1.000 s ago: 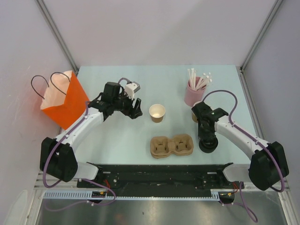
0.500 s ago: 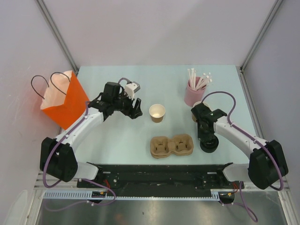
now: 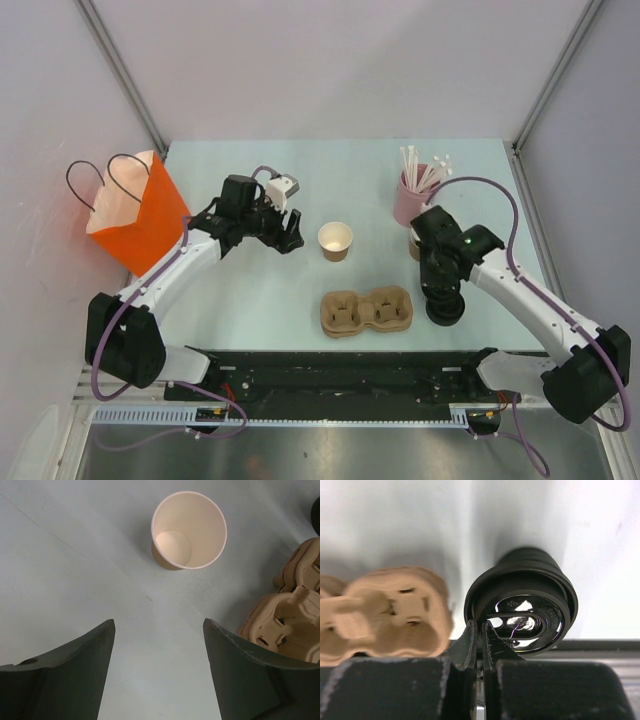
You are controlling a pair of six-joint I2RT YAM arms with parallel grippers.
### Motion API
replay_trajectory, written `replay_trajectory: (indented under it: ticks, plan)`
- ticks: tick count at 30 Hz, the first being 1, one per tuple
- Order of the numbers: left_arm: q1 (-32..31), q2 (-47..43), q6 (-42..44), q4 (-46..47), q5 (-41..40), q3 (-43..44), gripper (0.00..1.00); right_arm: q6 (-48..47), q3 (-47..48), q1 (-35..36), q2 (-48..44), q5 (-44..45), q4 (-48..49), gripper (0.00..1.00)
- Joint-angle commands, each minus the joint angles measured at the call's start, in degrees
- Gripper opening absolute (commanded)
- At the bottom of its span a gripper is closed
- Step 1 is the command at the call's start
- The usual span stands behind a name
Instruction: Pack the takeout coffee
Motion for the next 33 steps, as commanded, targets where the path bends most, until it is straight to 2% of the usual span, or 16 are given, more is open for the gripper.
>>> replay_trajectory:
  ticks: [1, 6, 12, 16, 19, 26, 33]
  plan:
    - [0.0, 0.0, -0.3, 0.4, -0.1, 1.8, 0.76, -7.2, 11.9, 4.6, 1.8, -2.3, 2.3, 0.00]
    - [1.1, 0.5, -1.8, 0.5, -2.5, 2.5, 0.70, -16.5, 28.1, 9.1, 15.4, -11.4, 9.2, 0.00]
    - [4.9, 1.2, -3.9, 0.6, -3.1, 2.5, 0.59, -24.4, 49.3, 10.3, 37.1, -15.5, 3.9, 0.00]
    - [5.0, 1.9, -4.1, 0.8, -2.8, 2.6, 0.59, -26.4, 59.1, 11.2, 46.2, -17.5, 0.1, 0.00]
    - [5.0, 2.4, -4.1, 0.7, -3.2, 2.5, 0.59, -28.2, 63.4, 11.8, 49.8, -17.1, -1.9, 0.00]
    - [5.0, 3.2, -3.8, 0.8, -2.8, 2.4, 0.59, -28.7, 66.8, 11.8, 54.6, -20.2, -5.3, 0.00]
    - [5.0, 3.1, -3.7, 0.8, -2.7, 2.4, 0.59, -27.8, 70.0, 11.9, 57.5, -18.8, -9.1, 0.00]
